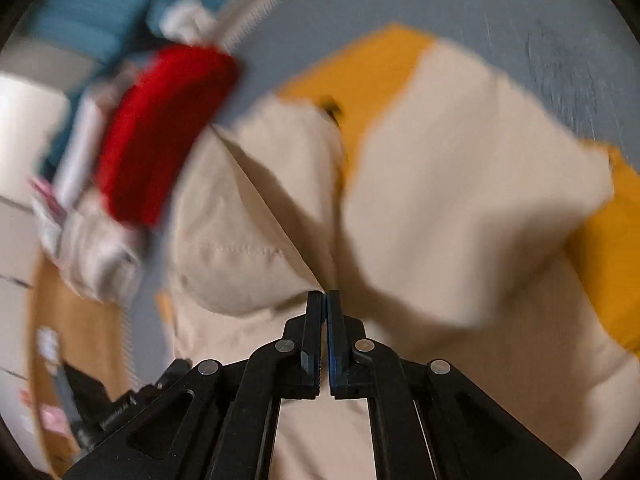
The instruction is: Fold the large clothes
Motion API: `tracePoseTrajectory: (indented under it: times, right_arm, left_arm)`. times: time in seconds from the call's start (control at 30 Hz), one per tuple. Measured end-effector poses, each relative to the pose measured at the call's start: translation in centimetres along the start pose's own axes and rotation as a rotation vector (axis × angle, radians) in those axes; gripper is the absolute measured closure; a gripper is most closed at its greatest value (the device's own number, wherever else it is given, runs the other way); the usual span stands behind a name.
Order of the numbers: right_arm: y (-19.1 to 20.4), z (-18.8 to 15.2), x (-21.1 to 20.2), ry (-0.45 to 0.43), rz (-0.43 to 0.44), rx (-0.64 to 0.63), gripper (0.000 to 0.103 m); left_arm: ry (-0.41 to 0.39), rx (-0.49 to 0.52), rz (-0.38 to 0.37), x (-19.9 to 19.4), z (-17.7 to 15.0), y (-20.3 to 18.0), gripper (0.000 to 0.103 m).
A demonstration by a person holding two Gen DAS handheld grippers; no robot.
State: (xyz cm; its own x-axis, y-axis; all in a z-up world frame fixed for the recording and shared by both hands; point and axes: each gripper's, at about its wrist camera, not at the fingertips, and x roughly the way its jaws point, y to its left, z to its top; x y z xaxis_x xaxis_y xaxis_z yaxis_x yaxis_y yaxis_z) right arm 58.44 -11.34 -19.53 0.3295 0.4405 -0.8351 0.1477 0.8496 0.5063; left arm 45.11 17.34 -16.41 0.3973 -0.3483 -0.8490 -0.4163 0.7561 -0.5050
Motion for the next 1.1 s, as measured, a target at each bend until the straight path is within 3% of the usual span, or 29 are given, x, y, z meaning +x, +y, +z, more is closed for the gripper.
tracePoseTrajectory:
  times: [0.07, 0.13, 0.17, 0.2, 0.27, 0.3, 0.43, 0.47, 0.5, 0.57, 0.67, 0.73, 0.83, 0.87, 0.97, 1.03, 1.1]
  right_arm:
    - [0.6, 0.0, -0.1, -0.005, -0.035, -0.043, 0.095]
    - [2.4, 0.3, -1.4, -0.066, -0.032, -0.13, 0.087]
    - [3.1, 0.6, -2.1, -0.098, -0.026, -0.163, 0.073]
    - [4.0, 0.7, -2.9, -0.143, -0.02, -0.206, 0.051]
    - [5.7, 1.2, -3.7, -0.203, -0.012, -0.282, 0.028]
    - [7.0, 1.1, -3.7, -0.209, -0.005, -0.337, 0.027]
    - [8.7, 1.4, -2.4, -0.136, -0.015, -0.498, 0.028]
    - [8.4, 1.4, -2.4, -0.13, -0.014, -0.495, 0.038]
    - [7.8, 1.5, -2.1, -0.123, -0.005, -0.48, 0.062]
    - [6.0, 2.4, -2.1, -0.101, 0.026, -0.392, 0.095]
    - [2.9, 3.9, -2.6, -0.117, 0.116, -0.167, 0.097]
    - [0.8, 4.3, -2.3, -0.102, 0.133, -0.054, 0.097]
    - [-0.8, 4.7, 1.0, -0.011, -0.022, -0.051, 0.097]
    - [-1.3, 4.4, 1.9, 0.024, -0.045, -0.034, 0.096]
    - [-0.6, 4.2, 2.5, 0.045, -0.108, -0.093, 0.092]
    - [0.5, 4.5, 1.7, 0.016, -0.144, -0.138, 0.082]
    - [1.0, 4.8, 0.2, -0.029, -0.163, -0.148, 0.066]
  left_arm:
    - [0.003, -0.054, -0.039, -0.3, 0.1, 1.1, 0.1]
    - [-0.027, -0.042, -0.058, -1.5, 0.4, 1.0, 0.1]
    - [-0.044, -0.026, -0.058, -2.0, 0.5, 0.7, 0.1]
    - [-0.054, -0.009, -0.057, -2.4, 0.5, 0.5, 0.099]
    - [-0.047, 0.002, -0.063, -2.3, -0.3, 0.9, 0.093]
    - [-0.037, -0.001, -0.068, -2.1, -0.4, 1.0, 0.087]
    - [-0.017, -0.029, -0.089, -0.5, -0.7, 1.3, 0.086]
    - [-0.019, -0.034, -0.096, -0.2, -0.1, 0.5, 0.087]
    - [-0.027, -0.037, -0.1, -0.2, 0.2, 0.1, 0.092]
    - [-0.068, -0.038, -0.113, -0.9, 0.8, -0.2, 0.098]
    - [-0.149, 0.003, -0.091, -2.5, 1.1, -0.8, 0.1]
    - [-0.132, 0.054, -0.018, -1.7, 0.9, -1.0, 0.1]
    - [0.016, 0.0, 0.026, 1.8, 0.1, 0.5, 0.1]
    - [0.017, -0.006, 0.027, 1.6, -0.1, 0.6, 0.1]
    - [-0.031, 0.064, 0.065, -0.3, 0.4, -1.1, 0.096]
    - [-0.106, 0.108, 0.11, -2.3, 0.5, -2.1, 0.077]
    - [-0.184, 0.167, 0.123, -3.7, 0.4, -3.4, 0.073]
